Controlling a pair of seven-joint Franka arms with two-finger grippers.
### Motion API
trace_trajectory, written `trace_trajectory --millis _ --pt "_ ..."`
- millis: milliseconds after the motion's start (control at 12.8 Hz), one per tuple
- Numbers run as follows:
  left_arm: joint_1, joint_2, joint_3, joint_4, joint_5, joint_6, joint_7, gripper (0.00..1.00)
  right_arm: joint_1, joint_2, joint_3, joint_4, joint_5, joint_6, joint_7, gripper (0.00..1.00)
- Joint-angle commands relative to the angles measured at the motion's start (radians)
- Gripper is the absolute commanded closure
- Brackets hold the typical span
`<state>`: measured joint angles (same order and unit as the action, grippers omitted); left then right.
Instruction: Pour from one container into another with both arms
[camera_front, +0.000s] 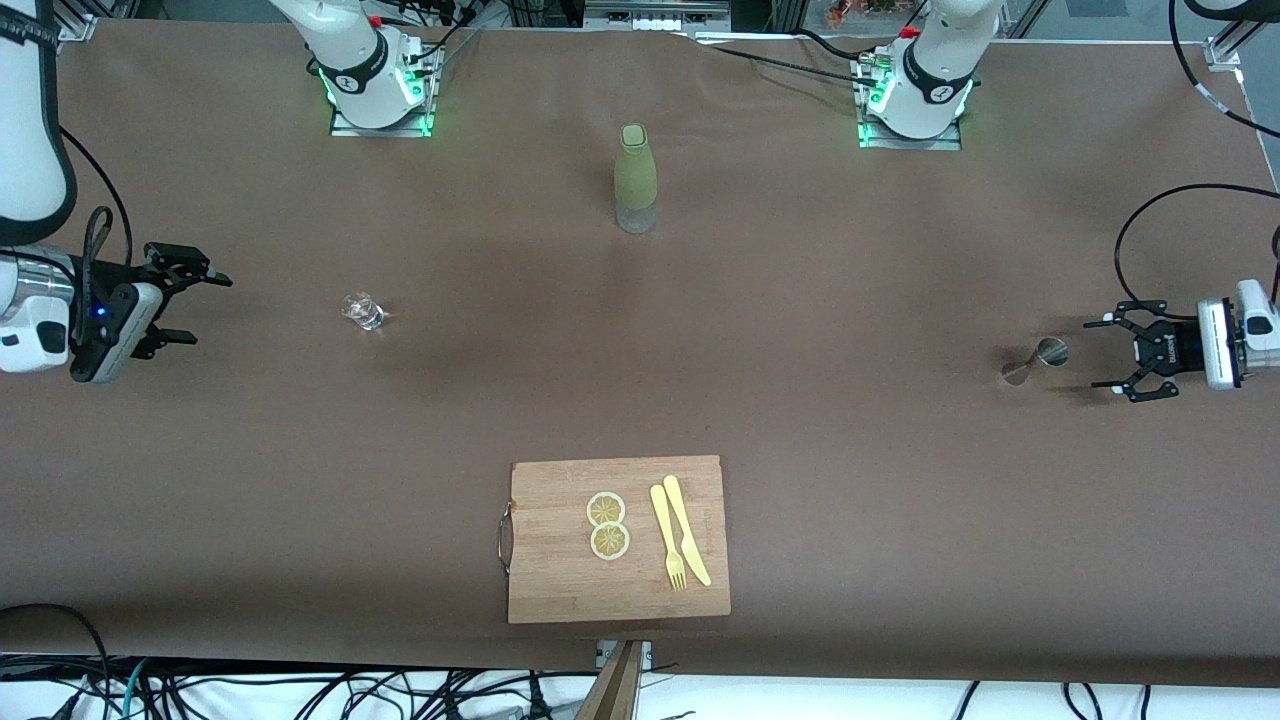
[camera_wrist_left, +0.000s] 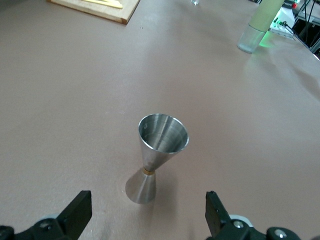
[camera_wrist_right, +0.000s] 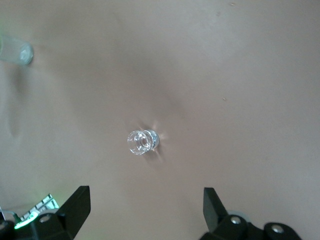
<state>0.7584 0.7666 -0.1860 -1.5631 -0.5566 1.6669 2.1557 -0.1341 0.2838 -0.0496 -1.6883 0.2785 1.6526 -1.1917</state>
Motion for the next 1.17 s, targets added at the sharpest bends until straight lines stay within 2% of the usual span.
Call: trace_trajectory --millis 0,312,858,1014,1092 --pt "-0.002 0.062 0.005 0.031 -0.072 0.016 0.095 0.00 -0.030 0.041 0.007 0.012 0.104 -0.028 -0.178 0.00" --pt "0.004 0.092 0.005 0.028 -0.117 0.016 0.122 0.00 -0.114 0.188 0.007 0.012 0.284 -0.059 -0.487 0.00" --pt "-0.001 0.126 0.005 0.003 -0.201 -0.002 0.122 0.01 -0.211 0.316 0.008 -0.011 0.395 -0.119 -0.843 0.00" --pt "-0.001 0.125 0.003 -0.003 -0.213 -0.013 0.121 0.01 -0.232 0.322 0.007 -0.078 0.464 -0.097 -0.966 0.00" --pt "-0.002 0.125 0.003 -0.003 -0.233 -0.021 0.122 0.01 -0.251 0.301 0.007 -0.150 0.499 -0.055 -1.008 0.00"
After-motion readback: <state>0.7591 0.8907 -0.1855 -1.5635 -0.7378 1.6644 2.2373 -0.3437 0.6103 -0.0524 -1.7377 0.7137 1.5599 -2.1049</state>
